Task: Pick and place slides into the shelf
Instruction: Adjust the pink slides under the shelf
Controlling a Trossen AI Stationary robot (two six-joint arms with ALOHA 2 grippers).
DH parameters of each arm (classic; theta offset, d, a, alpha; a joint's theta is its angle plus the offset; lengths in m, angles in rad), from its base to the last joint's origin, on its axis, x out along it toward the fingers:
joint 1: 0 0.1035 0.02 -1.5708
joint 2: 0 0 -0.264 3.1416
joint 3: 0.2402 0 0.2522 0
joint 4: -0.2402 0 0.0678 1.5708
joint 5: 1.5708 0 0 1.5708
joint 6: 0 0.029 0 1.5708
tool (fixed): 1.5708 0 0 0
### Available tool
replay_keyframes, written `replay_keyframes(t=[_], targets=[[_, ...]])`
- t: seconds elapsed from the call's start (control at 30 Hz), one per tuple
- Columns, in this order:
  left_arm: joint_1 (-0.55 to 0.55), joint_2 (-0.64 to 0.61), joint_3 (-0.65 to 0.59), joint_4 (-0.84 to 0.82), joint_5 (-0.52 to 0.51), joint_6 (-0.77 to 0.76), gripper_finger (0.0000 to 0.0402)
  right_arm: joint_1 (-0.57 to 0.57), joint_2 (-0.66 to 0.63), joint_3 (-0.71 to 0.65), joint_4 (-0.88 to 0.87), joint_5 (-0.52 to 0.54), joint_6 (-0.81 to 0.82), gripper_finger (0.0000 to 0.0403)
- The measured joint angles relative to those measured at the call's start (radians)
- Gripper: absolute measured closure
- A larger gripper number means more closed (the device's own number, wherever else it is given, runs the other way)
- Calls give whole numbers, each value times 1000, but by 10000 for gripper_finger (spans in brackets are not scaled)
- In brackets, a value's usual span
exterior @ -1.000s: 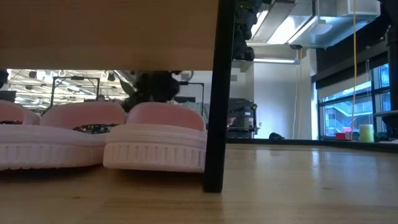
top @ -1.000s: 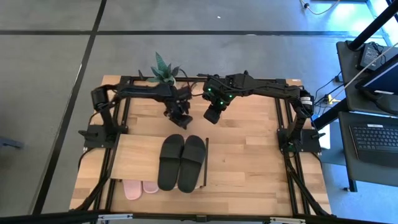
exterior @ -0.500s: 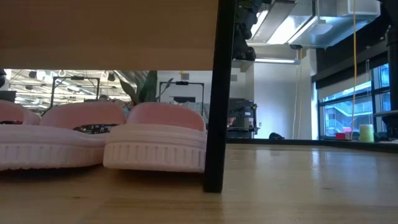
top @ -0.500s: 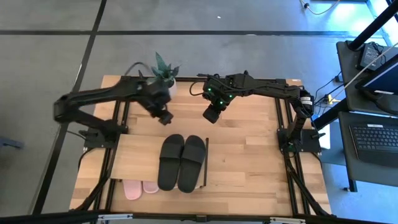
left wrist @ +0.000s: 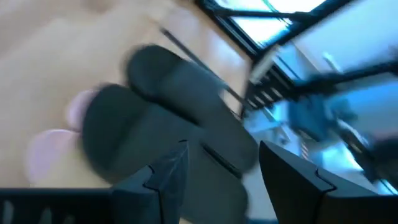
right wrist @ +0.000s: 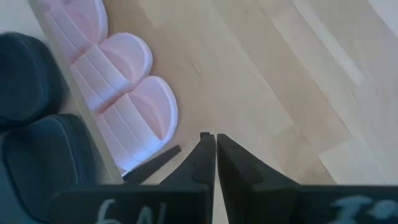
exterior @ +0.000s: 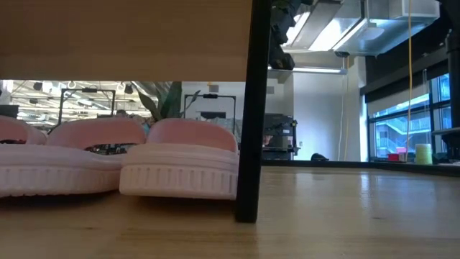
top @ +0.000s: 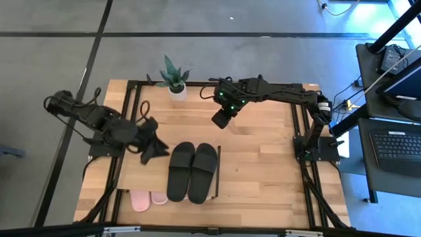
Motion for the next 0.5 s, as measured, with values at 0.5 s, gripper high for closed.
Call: replay_keyframes(t=[0.5], targets=[[-464, 189, 0, 268, 288, -167, 217, 0, 0, 0, 13, 0, 19, 384]])
